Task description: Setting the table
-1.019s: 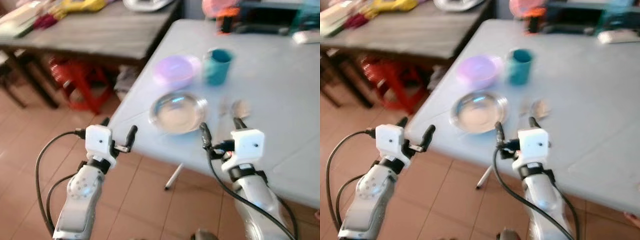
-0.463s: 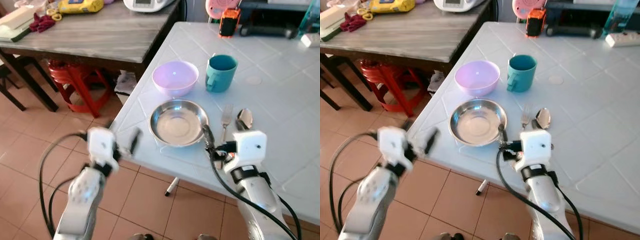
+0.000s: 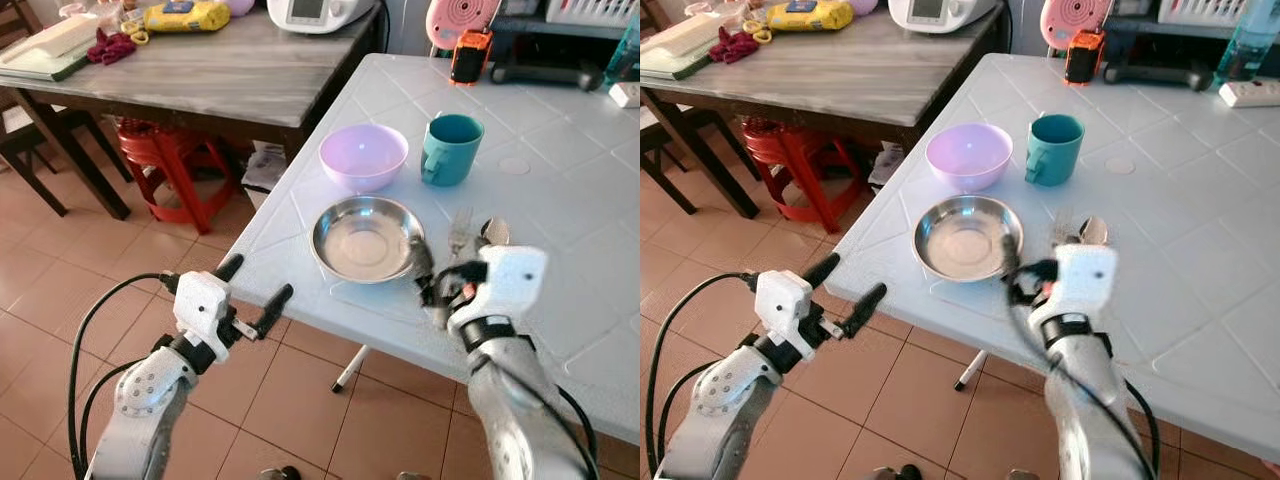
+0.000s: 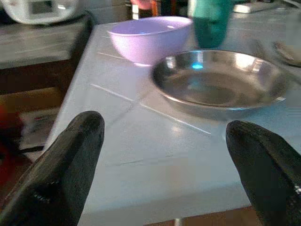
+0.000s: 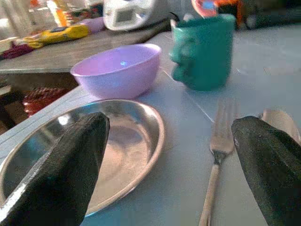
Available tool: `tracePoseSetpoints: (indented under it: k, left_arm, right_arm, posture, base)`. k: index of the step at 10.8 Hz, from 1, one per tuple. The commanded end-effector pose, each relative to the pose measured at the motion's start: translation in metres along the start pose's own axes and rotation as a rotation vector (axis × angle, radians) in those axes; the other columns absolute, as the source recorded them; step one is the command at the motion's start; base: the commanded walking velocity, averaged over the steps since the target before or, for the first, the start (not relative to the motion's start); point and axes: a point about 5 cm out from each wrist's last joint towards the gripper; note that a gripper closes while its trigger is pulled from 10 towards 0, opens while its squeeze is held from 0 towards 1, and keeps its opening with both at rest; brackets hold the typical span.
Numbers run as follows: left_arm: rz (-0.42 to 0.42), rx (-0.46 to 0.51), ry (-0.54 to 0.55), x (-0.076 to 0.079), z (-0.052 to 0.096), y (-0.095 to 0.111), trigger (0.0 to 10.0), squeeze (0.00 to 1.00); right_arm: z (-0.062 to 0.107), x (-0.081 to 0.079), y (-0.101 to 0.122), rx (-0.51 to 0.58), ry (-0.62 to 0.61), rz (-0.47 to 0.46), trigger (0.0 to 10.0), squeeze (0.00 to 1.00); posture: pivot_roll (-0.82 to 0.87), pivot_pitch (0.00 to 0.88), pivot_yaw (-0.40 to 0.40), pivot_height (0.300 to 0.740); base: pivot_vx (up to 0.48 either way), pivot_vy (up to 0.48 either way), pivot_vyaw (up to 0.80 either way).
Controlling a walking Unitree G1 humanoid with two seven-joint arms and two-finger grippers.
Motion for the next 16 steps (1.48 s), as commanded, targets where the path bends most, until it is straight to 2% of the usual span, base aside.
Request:
tracePoseSetpoints:
  k: [1, 5, 9, 12, 15, 16]
  left_arm:
    - [0.000, 0.010, -0.034, 0.001, 0.001, 0.003, 10.0, 0.00]
    - [0.002, 0.029, -0.116, 0.011, -0.006, 0.001, 10.0, 0.00]
    - [-0.033, 0.032, -0.104, 0.012, -0.008, 0.001, 10.0, 0.00]
    - [-0.033, 0.040, -0.106, 0.015, -0.009, 0.003, 10.0, 0.00]
    - [-0.026, 0.042, -0.100, 0.017, -0.008, 0.005, 10.0, 0.00]
    - [-0.025, 0.043, -0.100, 0.017, -0.009, 0.006, 10.0, 0.00]
  right_arm:
    - [-0.001, -0.001, -0.002, -0.023, -0.007, -0.020, 10.0, 0.00]
    - [-0.011, -0.003, 0.003, -0.048, -0.042, -0.119, 10.0, 0.00]
    - [-0.027, -0.005, -0.001, -0.149, -0.104, -0.169, 10.0, 0.00]
    - [-0.041, -0.011, -0.014, -0.264, -0.071, -0.104, 10.0, 0.00]
    - [-0.046, -0.023, -0.026, -0.321, -0.038, -0.080, 10.0, 0.00]
    - [-0.048, -0.023, -0.028, -0.327, -0.042, -0.058, 1.7, 0.00]
  posture:
    - [-0.07, 0.162, 0.105, 0.740]
    - [-0.07, 0.160, 0.101, 0.740]
    - [-0.07, 0.165, 0.098, 0.740]
    - [-0.07, 0.172, 0.095, 0.740]
    - [-0.06, 0.175, 0.093, 0.740]
    - [-0.06, 0.176, 0.091, 0.740]
  base:
    - [0.000, 0.000, 0.00]
    - [0.000, 0.000, 0.00]
    - [0.000, 0.000, 0.00]
    - [0.000, 0.000, 0.00]
    - [0.000, 0.000, 0.00]
    - [0.000, 0.000, 0.00]
Point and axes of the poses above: a point about 5 cm out from each wrist's last joint towards the gripper, its own z axis pointing back from the gripper into the wrist, its own y axis along the axis of the wrist's last joint, x = y × z, and after that the axes turned 15 degrees about -z, right-handed
